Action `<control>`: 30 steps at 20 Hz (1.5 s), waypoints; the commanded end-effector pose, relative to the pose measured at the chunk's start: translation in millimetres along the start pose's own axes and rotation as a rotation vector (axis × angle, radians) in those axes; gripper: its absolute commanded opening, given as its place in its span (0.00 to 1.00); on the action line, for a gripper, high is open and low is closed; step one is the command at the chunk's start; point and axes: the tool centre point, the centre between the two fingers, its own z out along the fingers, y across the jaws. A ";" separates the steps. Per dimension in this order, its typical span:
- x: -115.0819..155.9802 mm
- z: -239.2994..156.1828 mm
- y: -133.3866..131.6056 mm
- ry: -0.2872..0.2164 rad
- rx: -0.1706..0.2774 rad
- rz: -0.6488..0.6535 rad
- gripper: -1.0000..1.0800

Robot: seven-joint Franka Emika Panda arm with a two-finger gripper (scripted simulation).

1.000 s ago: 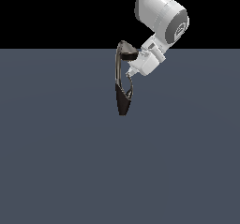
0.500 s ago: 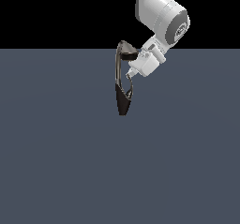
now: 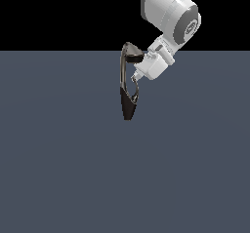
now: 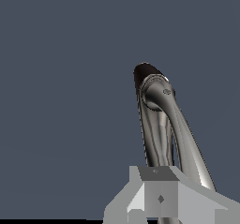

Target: Turn on the faucet by rotating a designated handle.

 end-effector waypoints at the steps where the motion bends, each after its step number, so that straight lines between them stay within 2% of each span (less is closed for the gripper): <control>1: -3.5 -0.1 7.0 -0.002 -0.004 -0.001 0.00; 7: -8.6 0.0 21.1 -0.002 -0.004 -0.001 0.00; 9: -2.5 -2.4 16.7 0.005 0.007 0.003 0.00; 24: 12.6 -0.4 66.8 -0.002 -0.003 0.000 0.00; 25: 12.6 -0.4 66.8 -0.002 -0.003 0.000 0.00; 26: 1.8 -3.3 55.7 0.002 0.008 -0.020 0.00; 30: 31.5 -1.8 70.2 0.000 0.002 -0.011 0.00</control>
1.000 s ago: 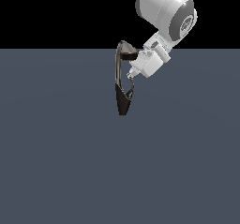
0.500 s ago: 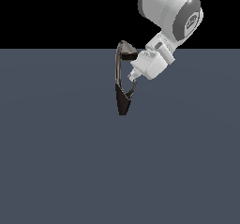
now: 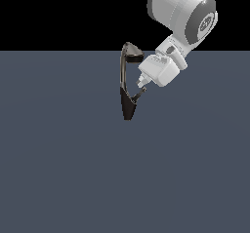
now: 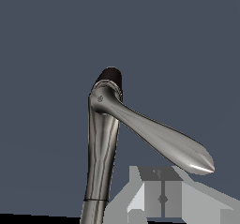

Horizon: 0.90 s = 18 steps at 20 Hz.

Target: Turn on the faucet by rotating a designated handle.

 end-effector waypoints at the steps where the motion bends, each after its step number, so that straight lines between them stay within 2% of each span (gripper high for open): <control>1: 30.8 1.5 16.2 0.001 -0.005 0.029 0.00; 5: 52.4 2.5 27.8 0.000 -0.009 0.036 0.00; 6: 22.4 -0.3 11.0 -0.003 -0.004 -0.006 0.00; 18: 75.5 1.9 7.4 -0.001 -0.008 0.023 0.00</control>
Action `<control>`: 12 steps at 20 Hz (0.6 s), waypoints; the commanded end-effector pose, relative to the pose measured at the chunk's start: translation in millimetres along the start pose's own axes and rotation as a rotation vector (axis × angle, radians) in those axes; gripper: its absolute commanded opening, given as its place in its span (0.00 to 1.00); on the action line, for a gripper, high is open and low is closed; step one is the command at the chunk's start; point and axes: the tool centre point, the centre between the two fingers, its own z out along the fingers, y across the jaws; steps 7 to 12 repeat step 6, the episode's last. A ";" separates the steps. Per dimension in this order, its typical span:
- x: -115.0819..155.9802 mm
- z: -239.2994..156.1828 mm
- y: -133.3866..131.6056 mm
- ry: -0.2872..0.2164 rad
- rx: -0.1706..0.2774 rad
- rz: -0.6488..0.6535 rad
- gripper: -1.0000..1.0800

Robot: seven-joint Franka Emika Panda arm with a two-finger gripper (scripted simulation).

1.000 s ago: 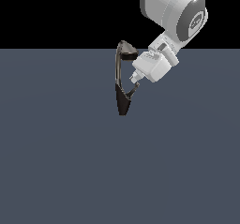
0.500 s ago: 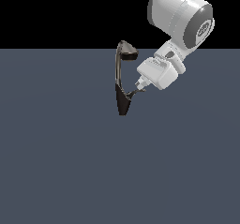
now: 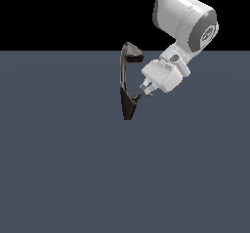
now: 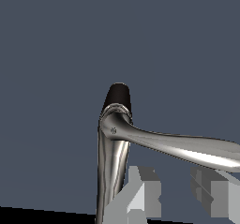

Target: Turn on the faucet by rotating a designated handle.

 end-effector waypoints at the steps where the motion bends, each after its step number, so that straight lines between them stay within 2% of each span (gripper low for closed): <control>1: 49.8 1.7 20.4 0.014 -0.001 0.067 0.00; 5: 66.2 2.0 20.2 0.015 -0.002 0.077 0.00; 12: 66.2 2.0 20.2 0.015 -0.002 0.077 0.00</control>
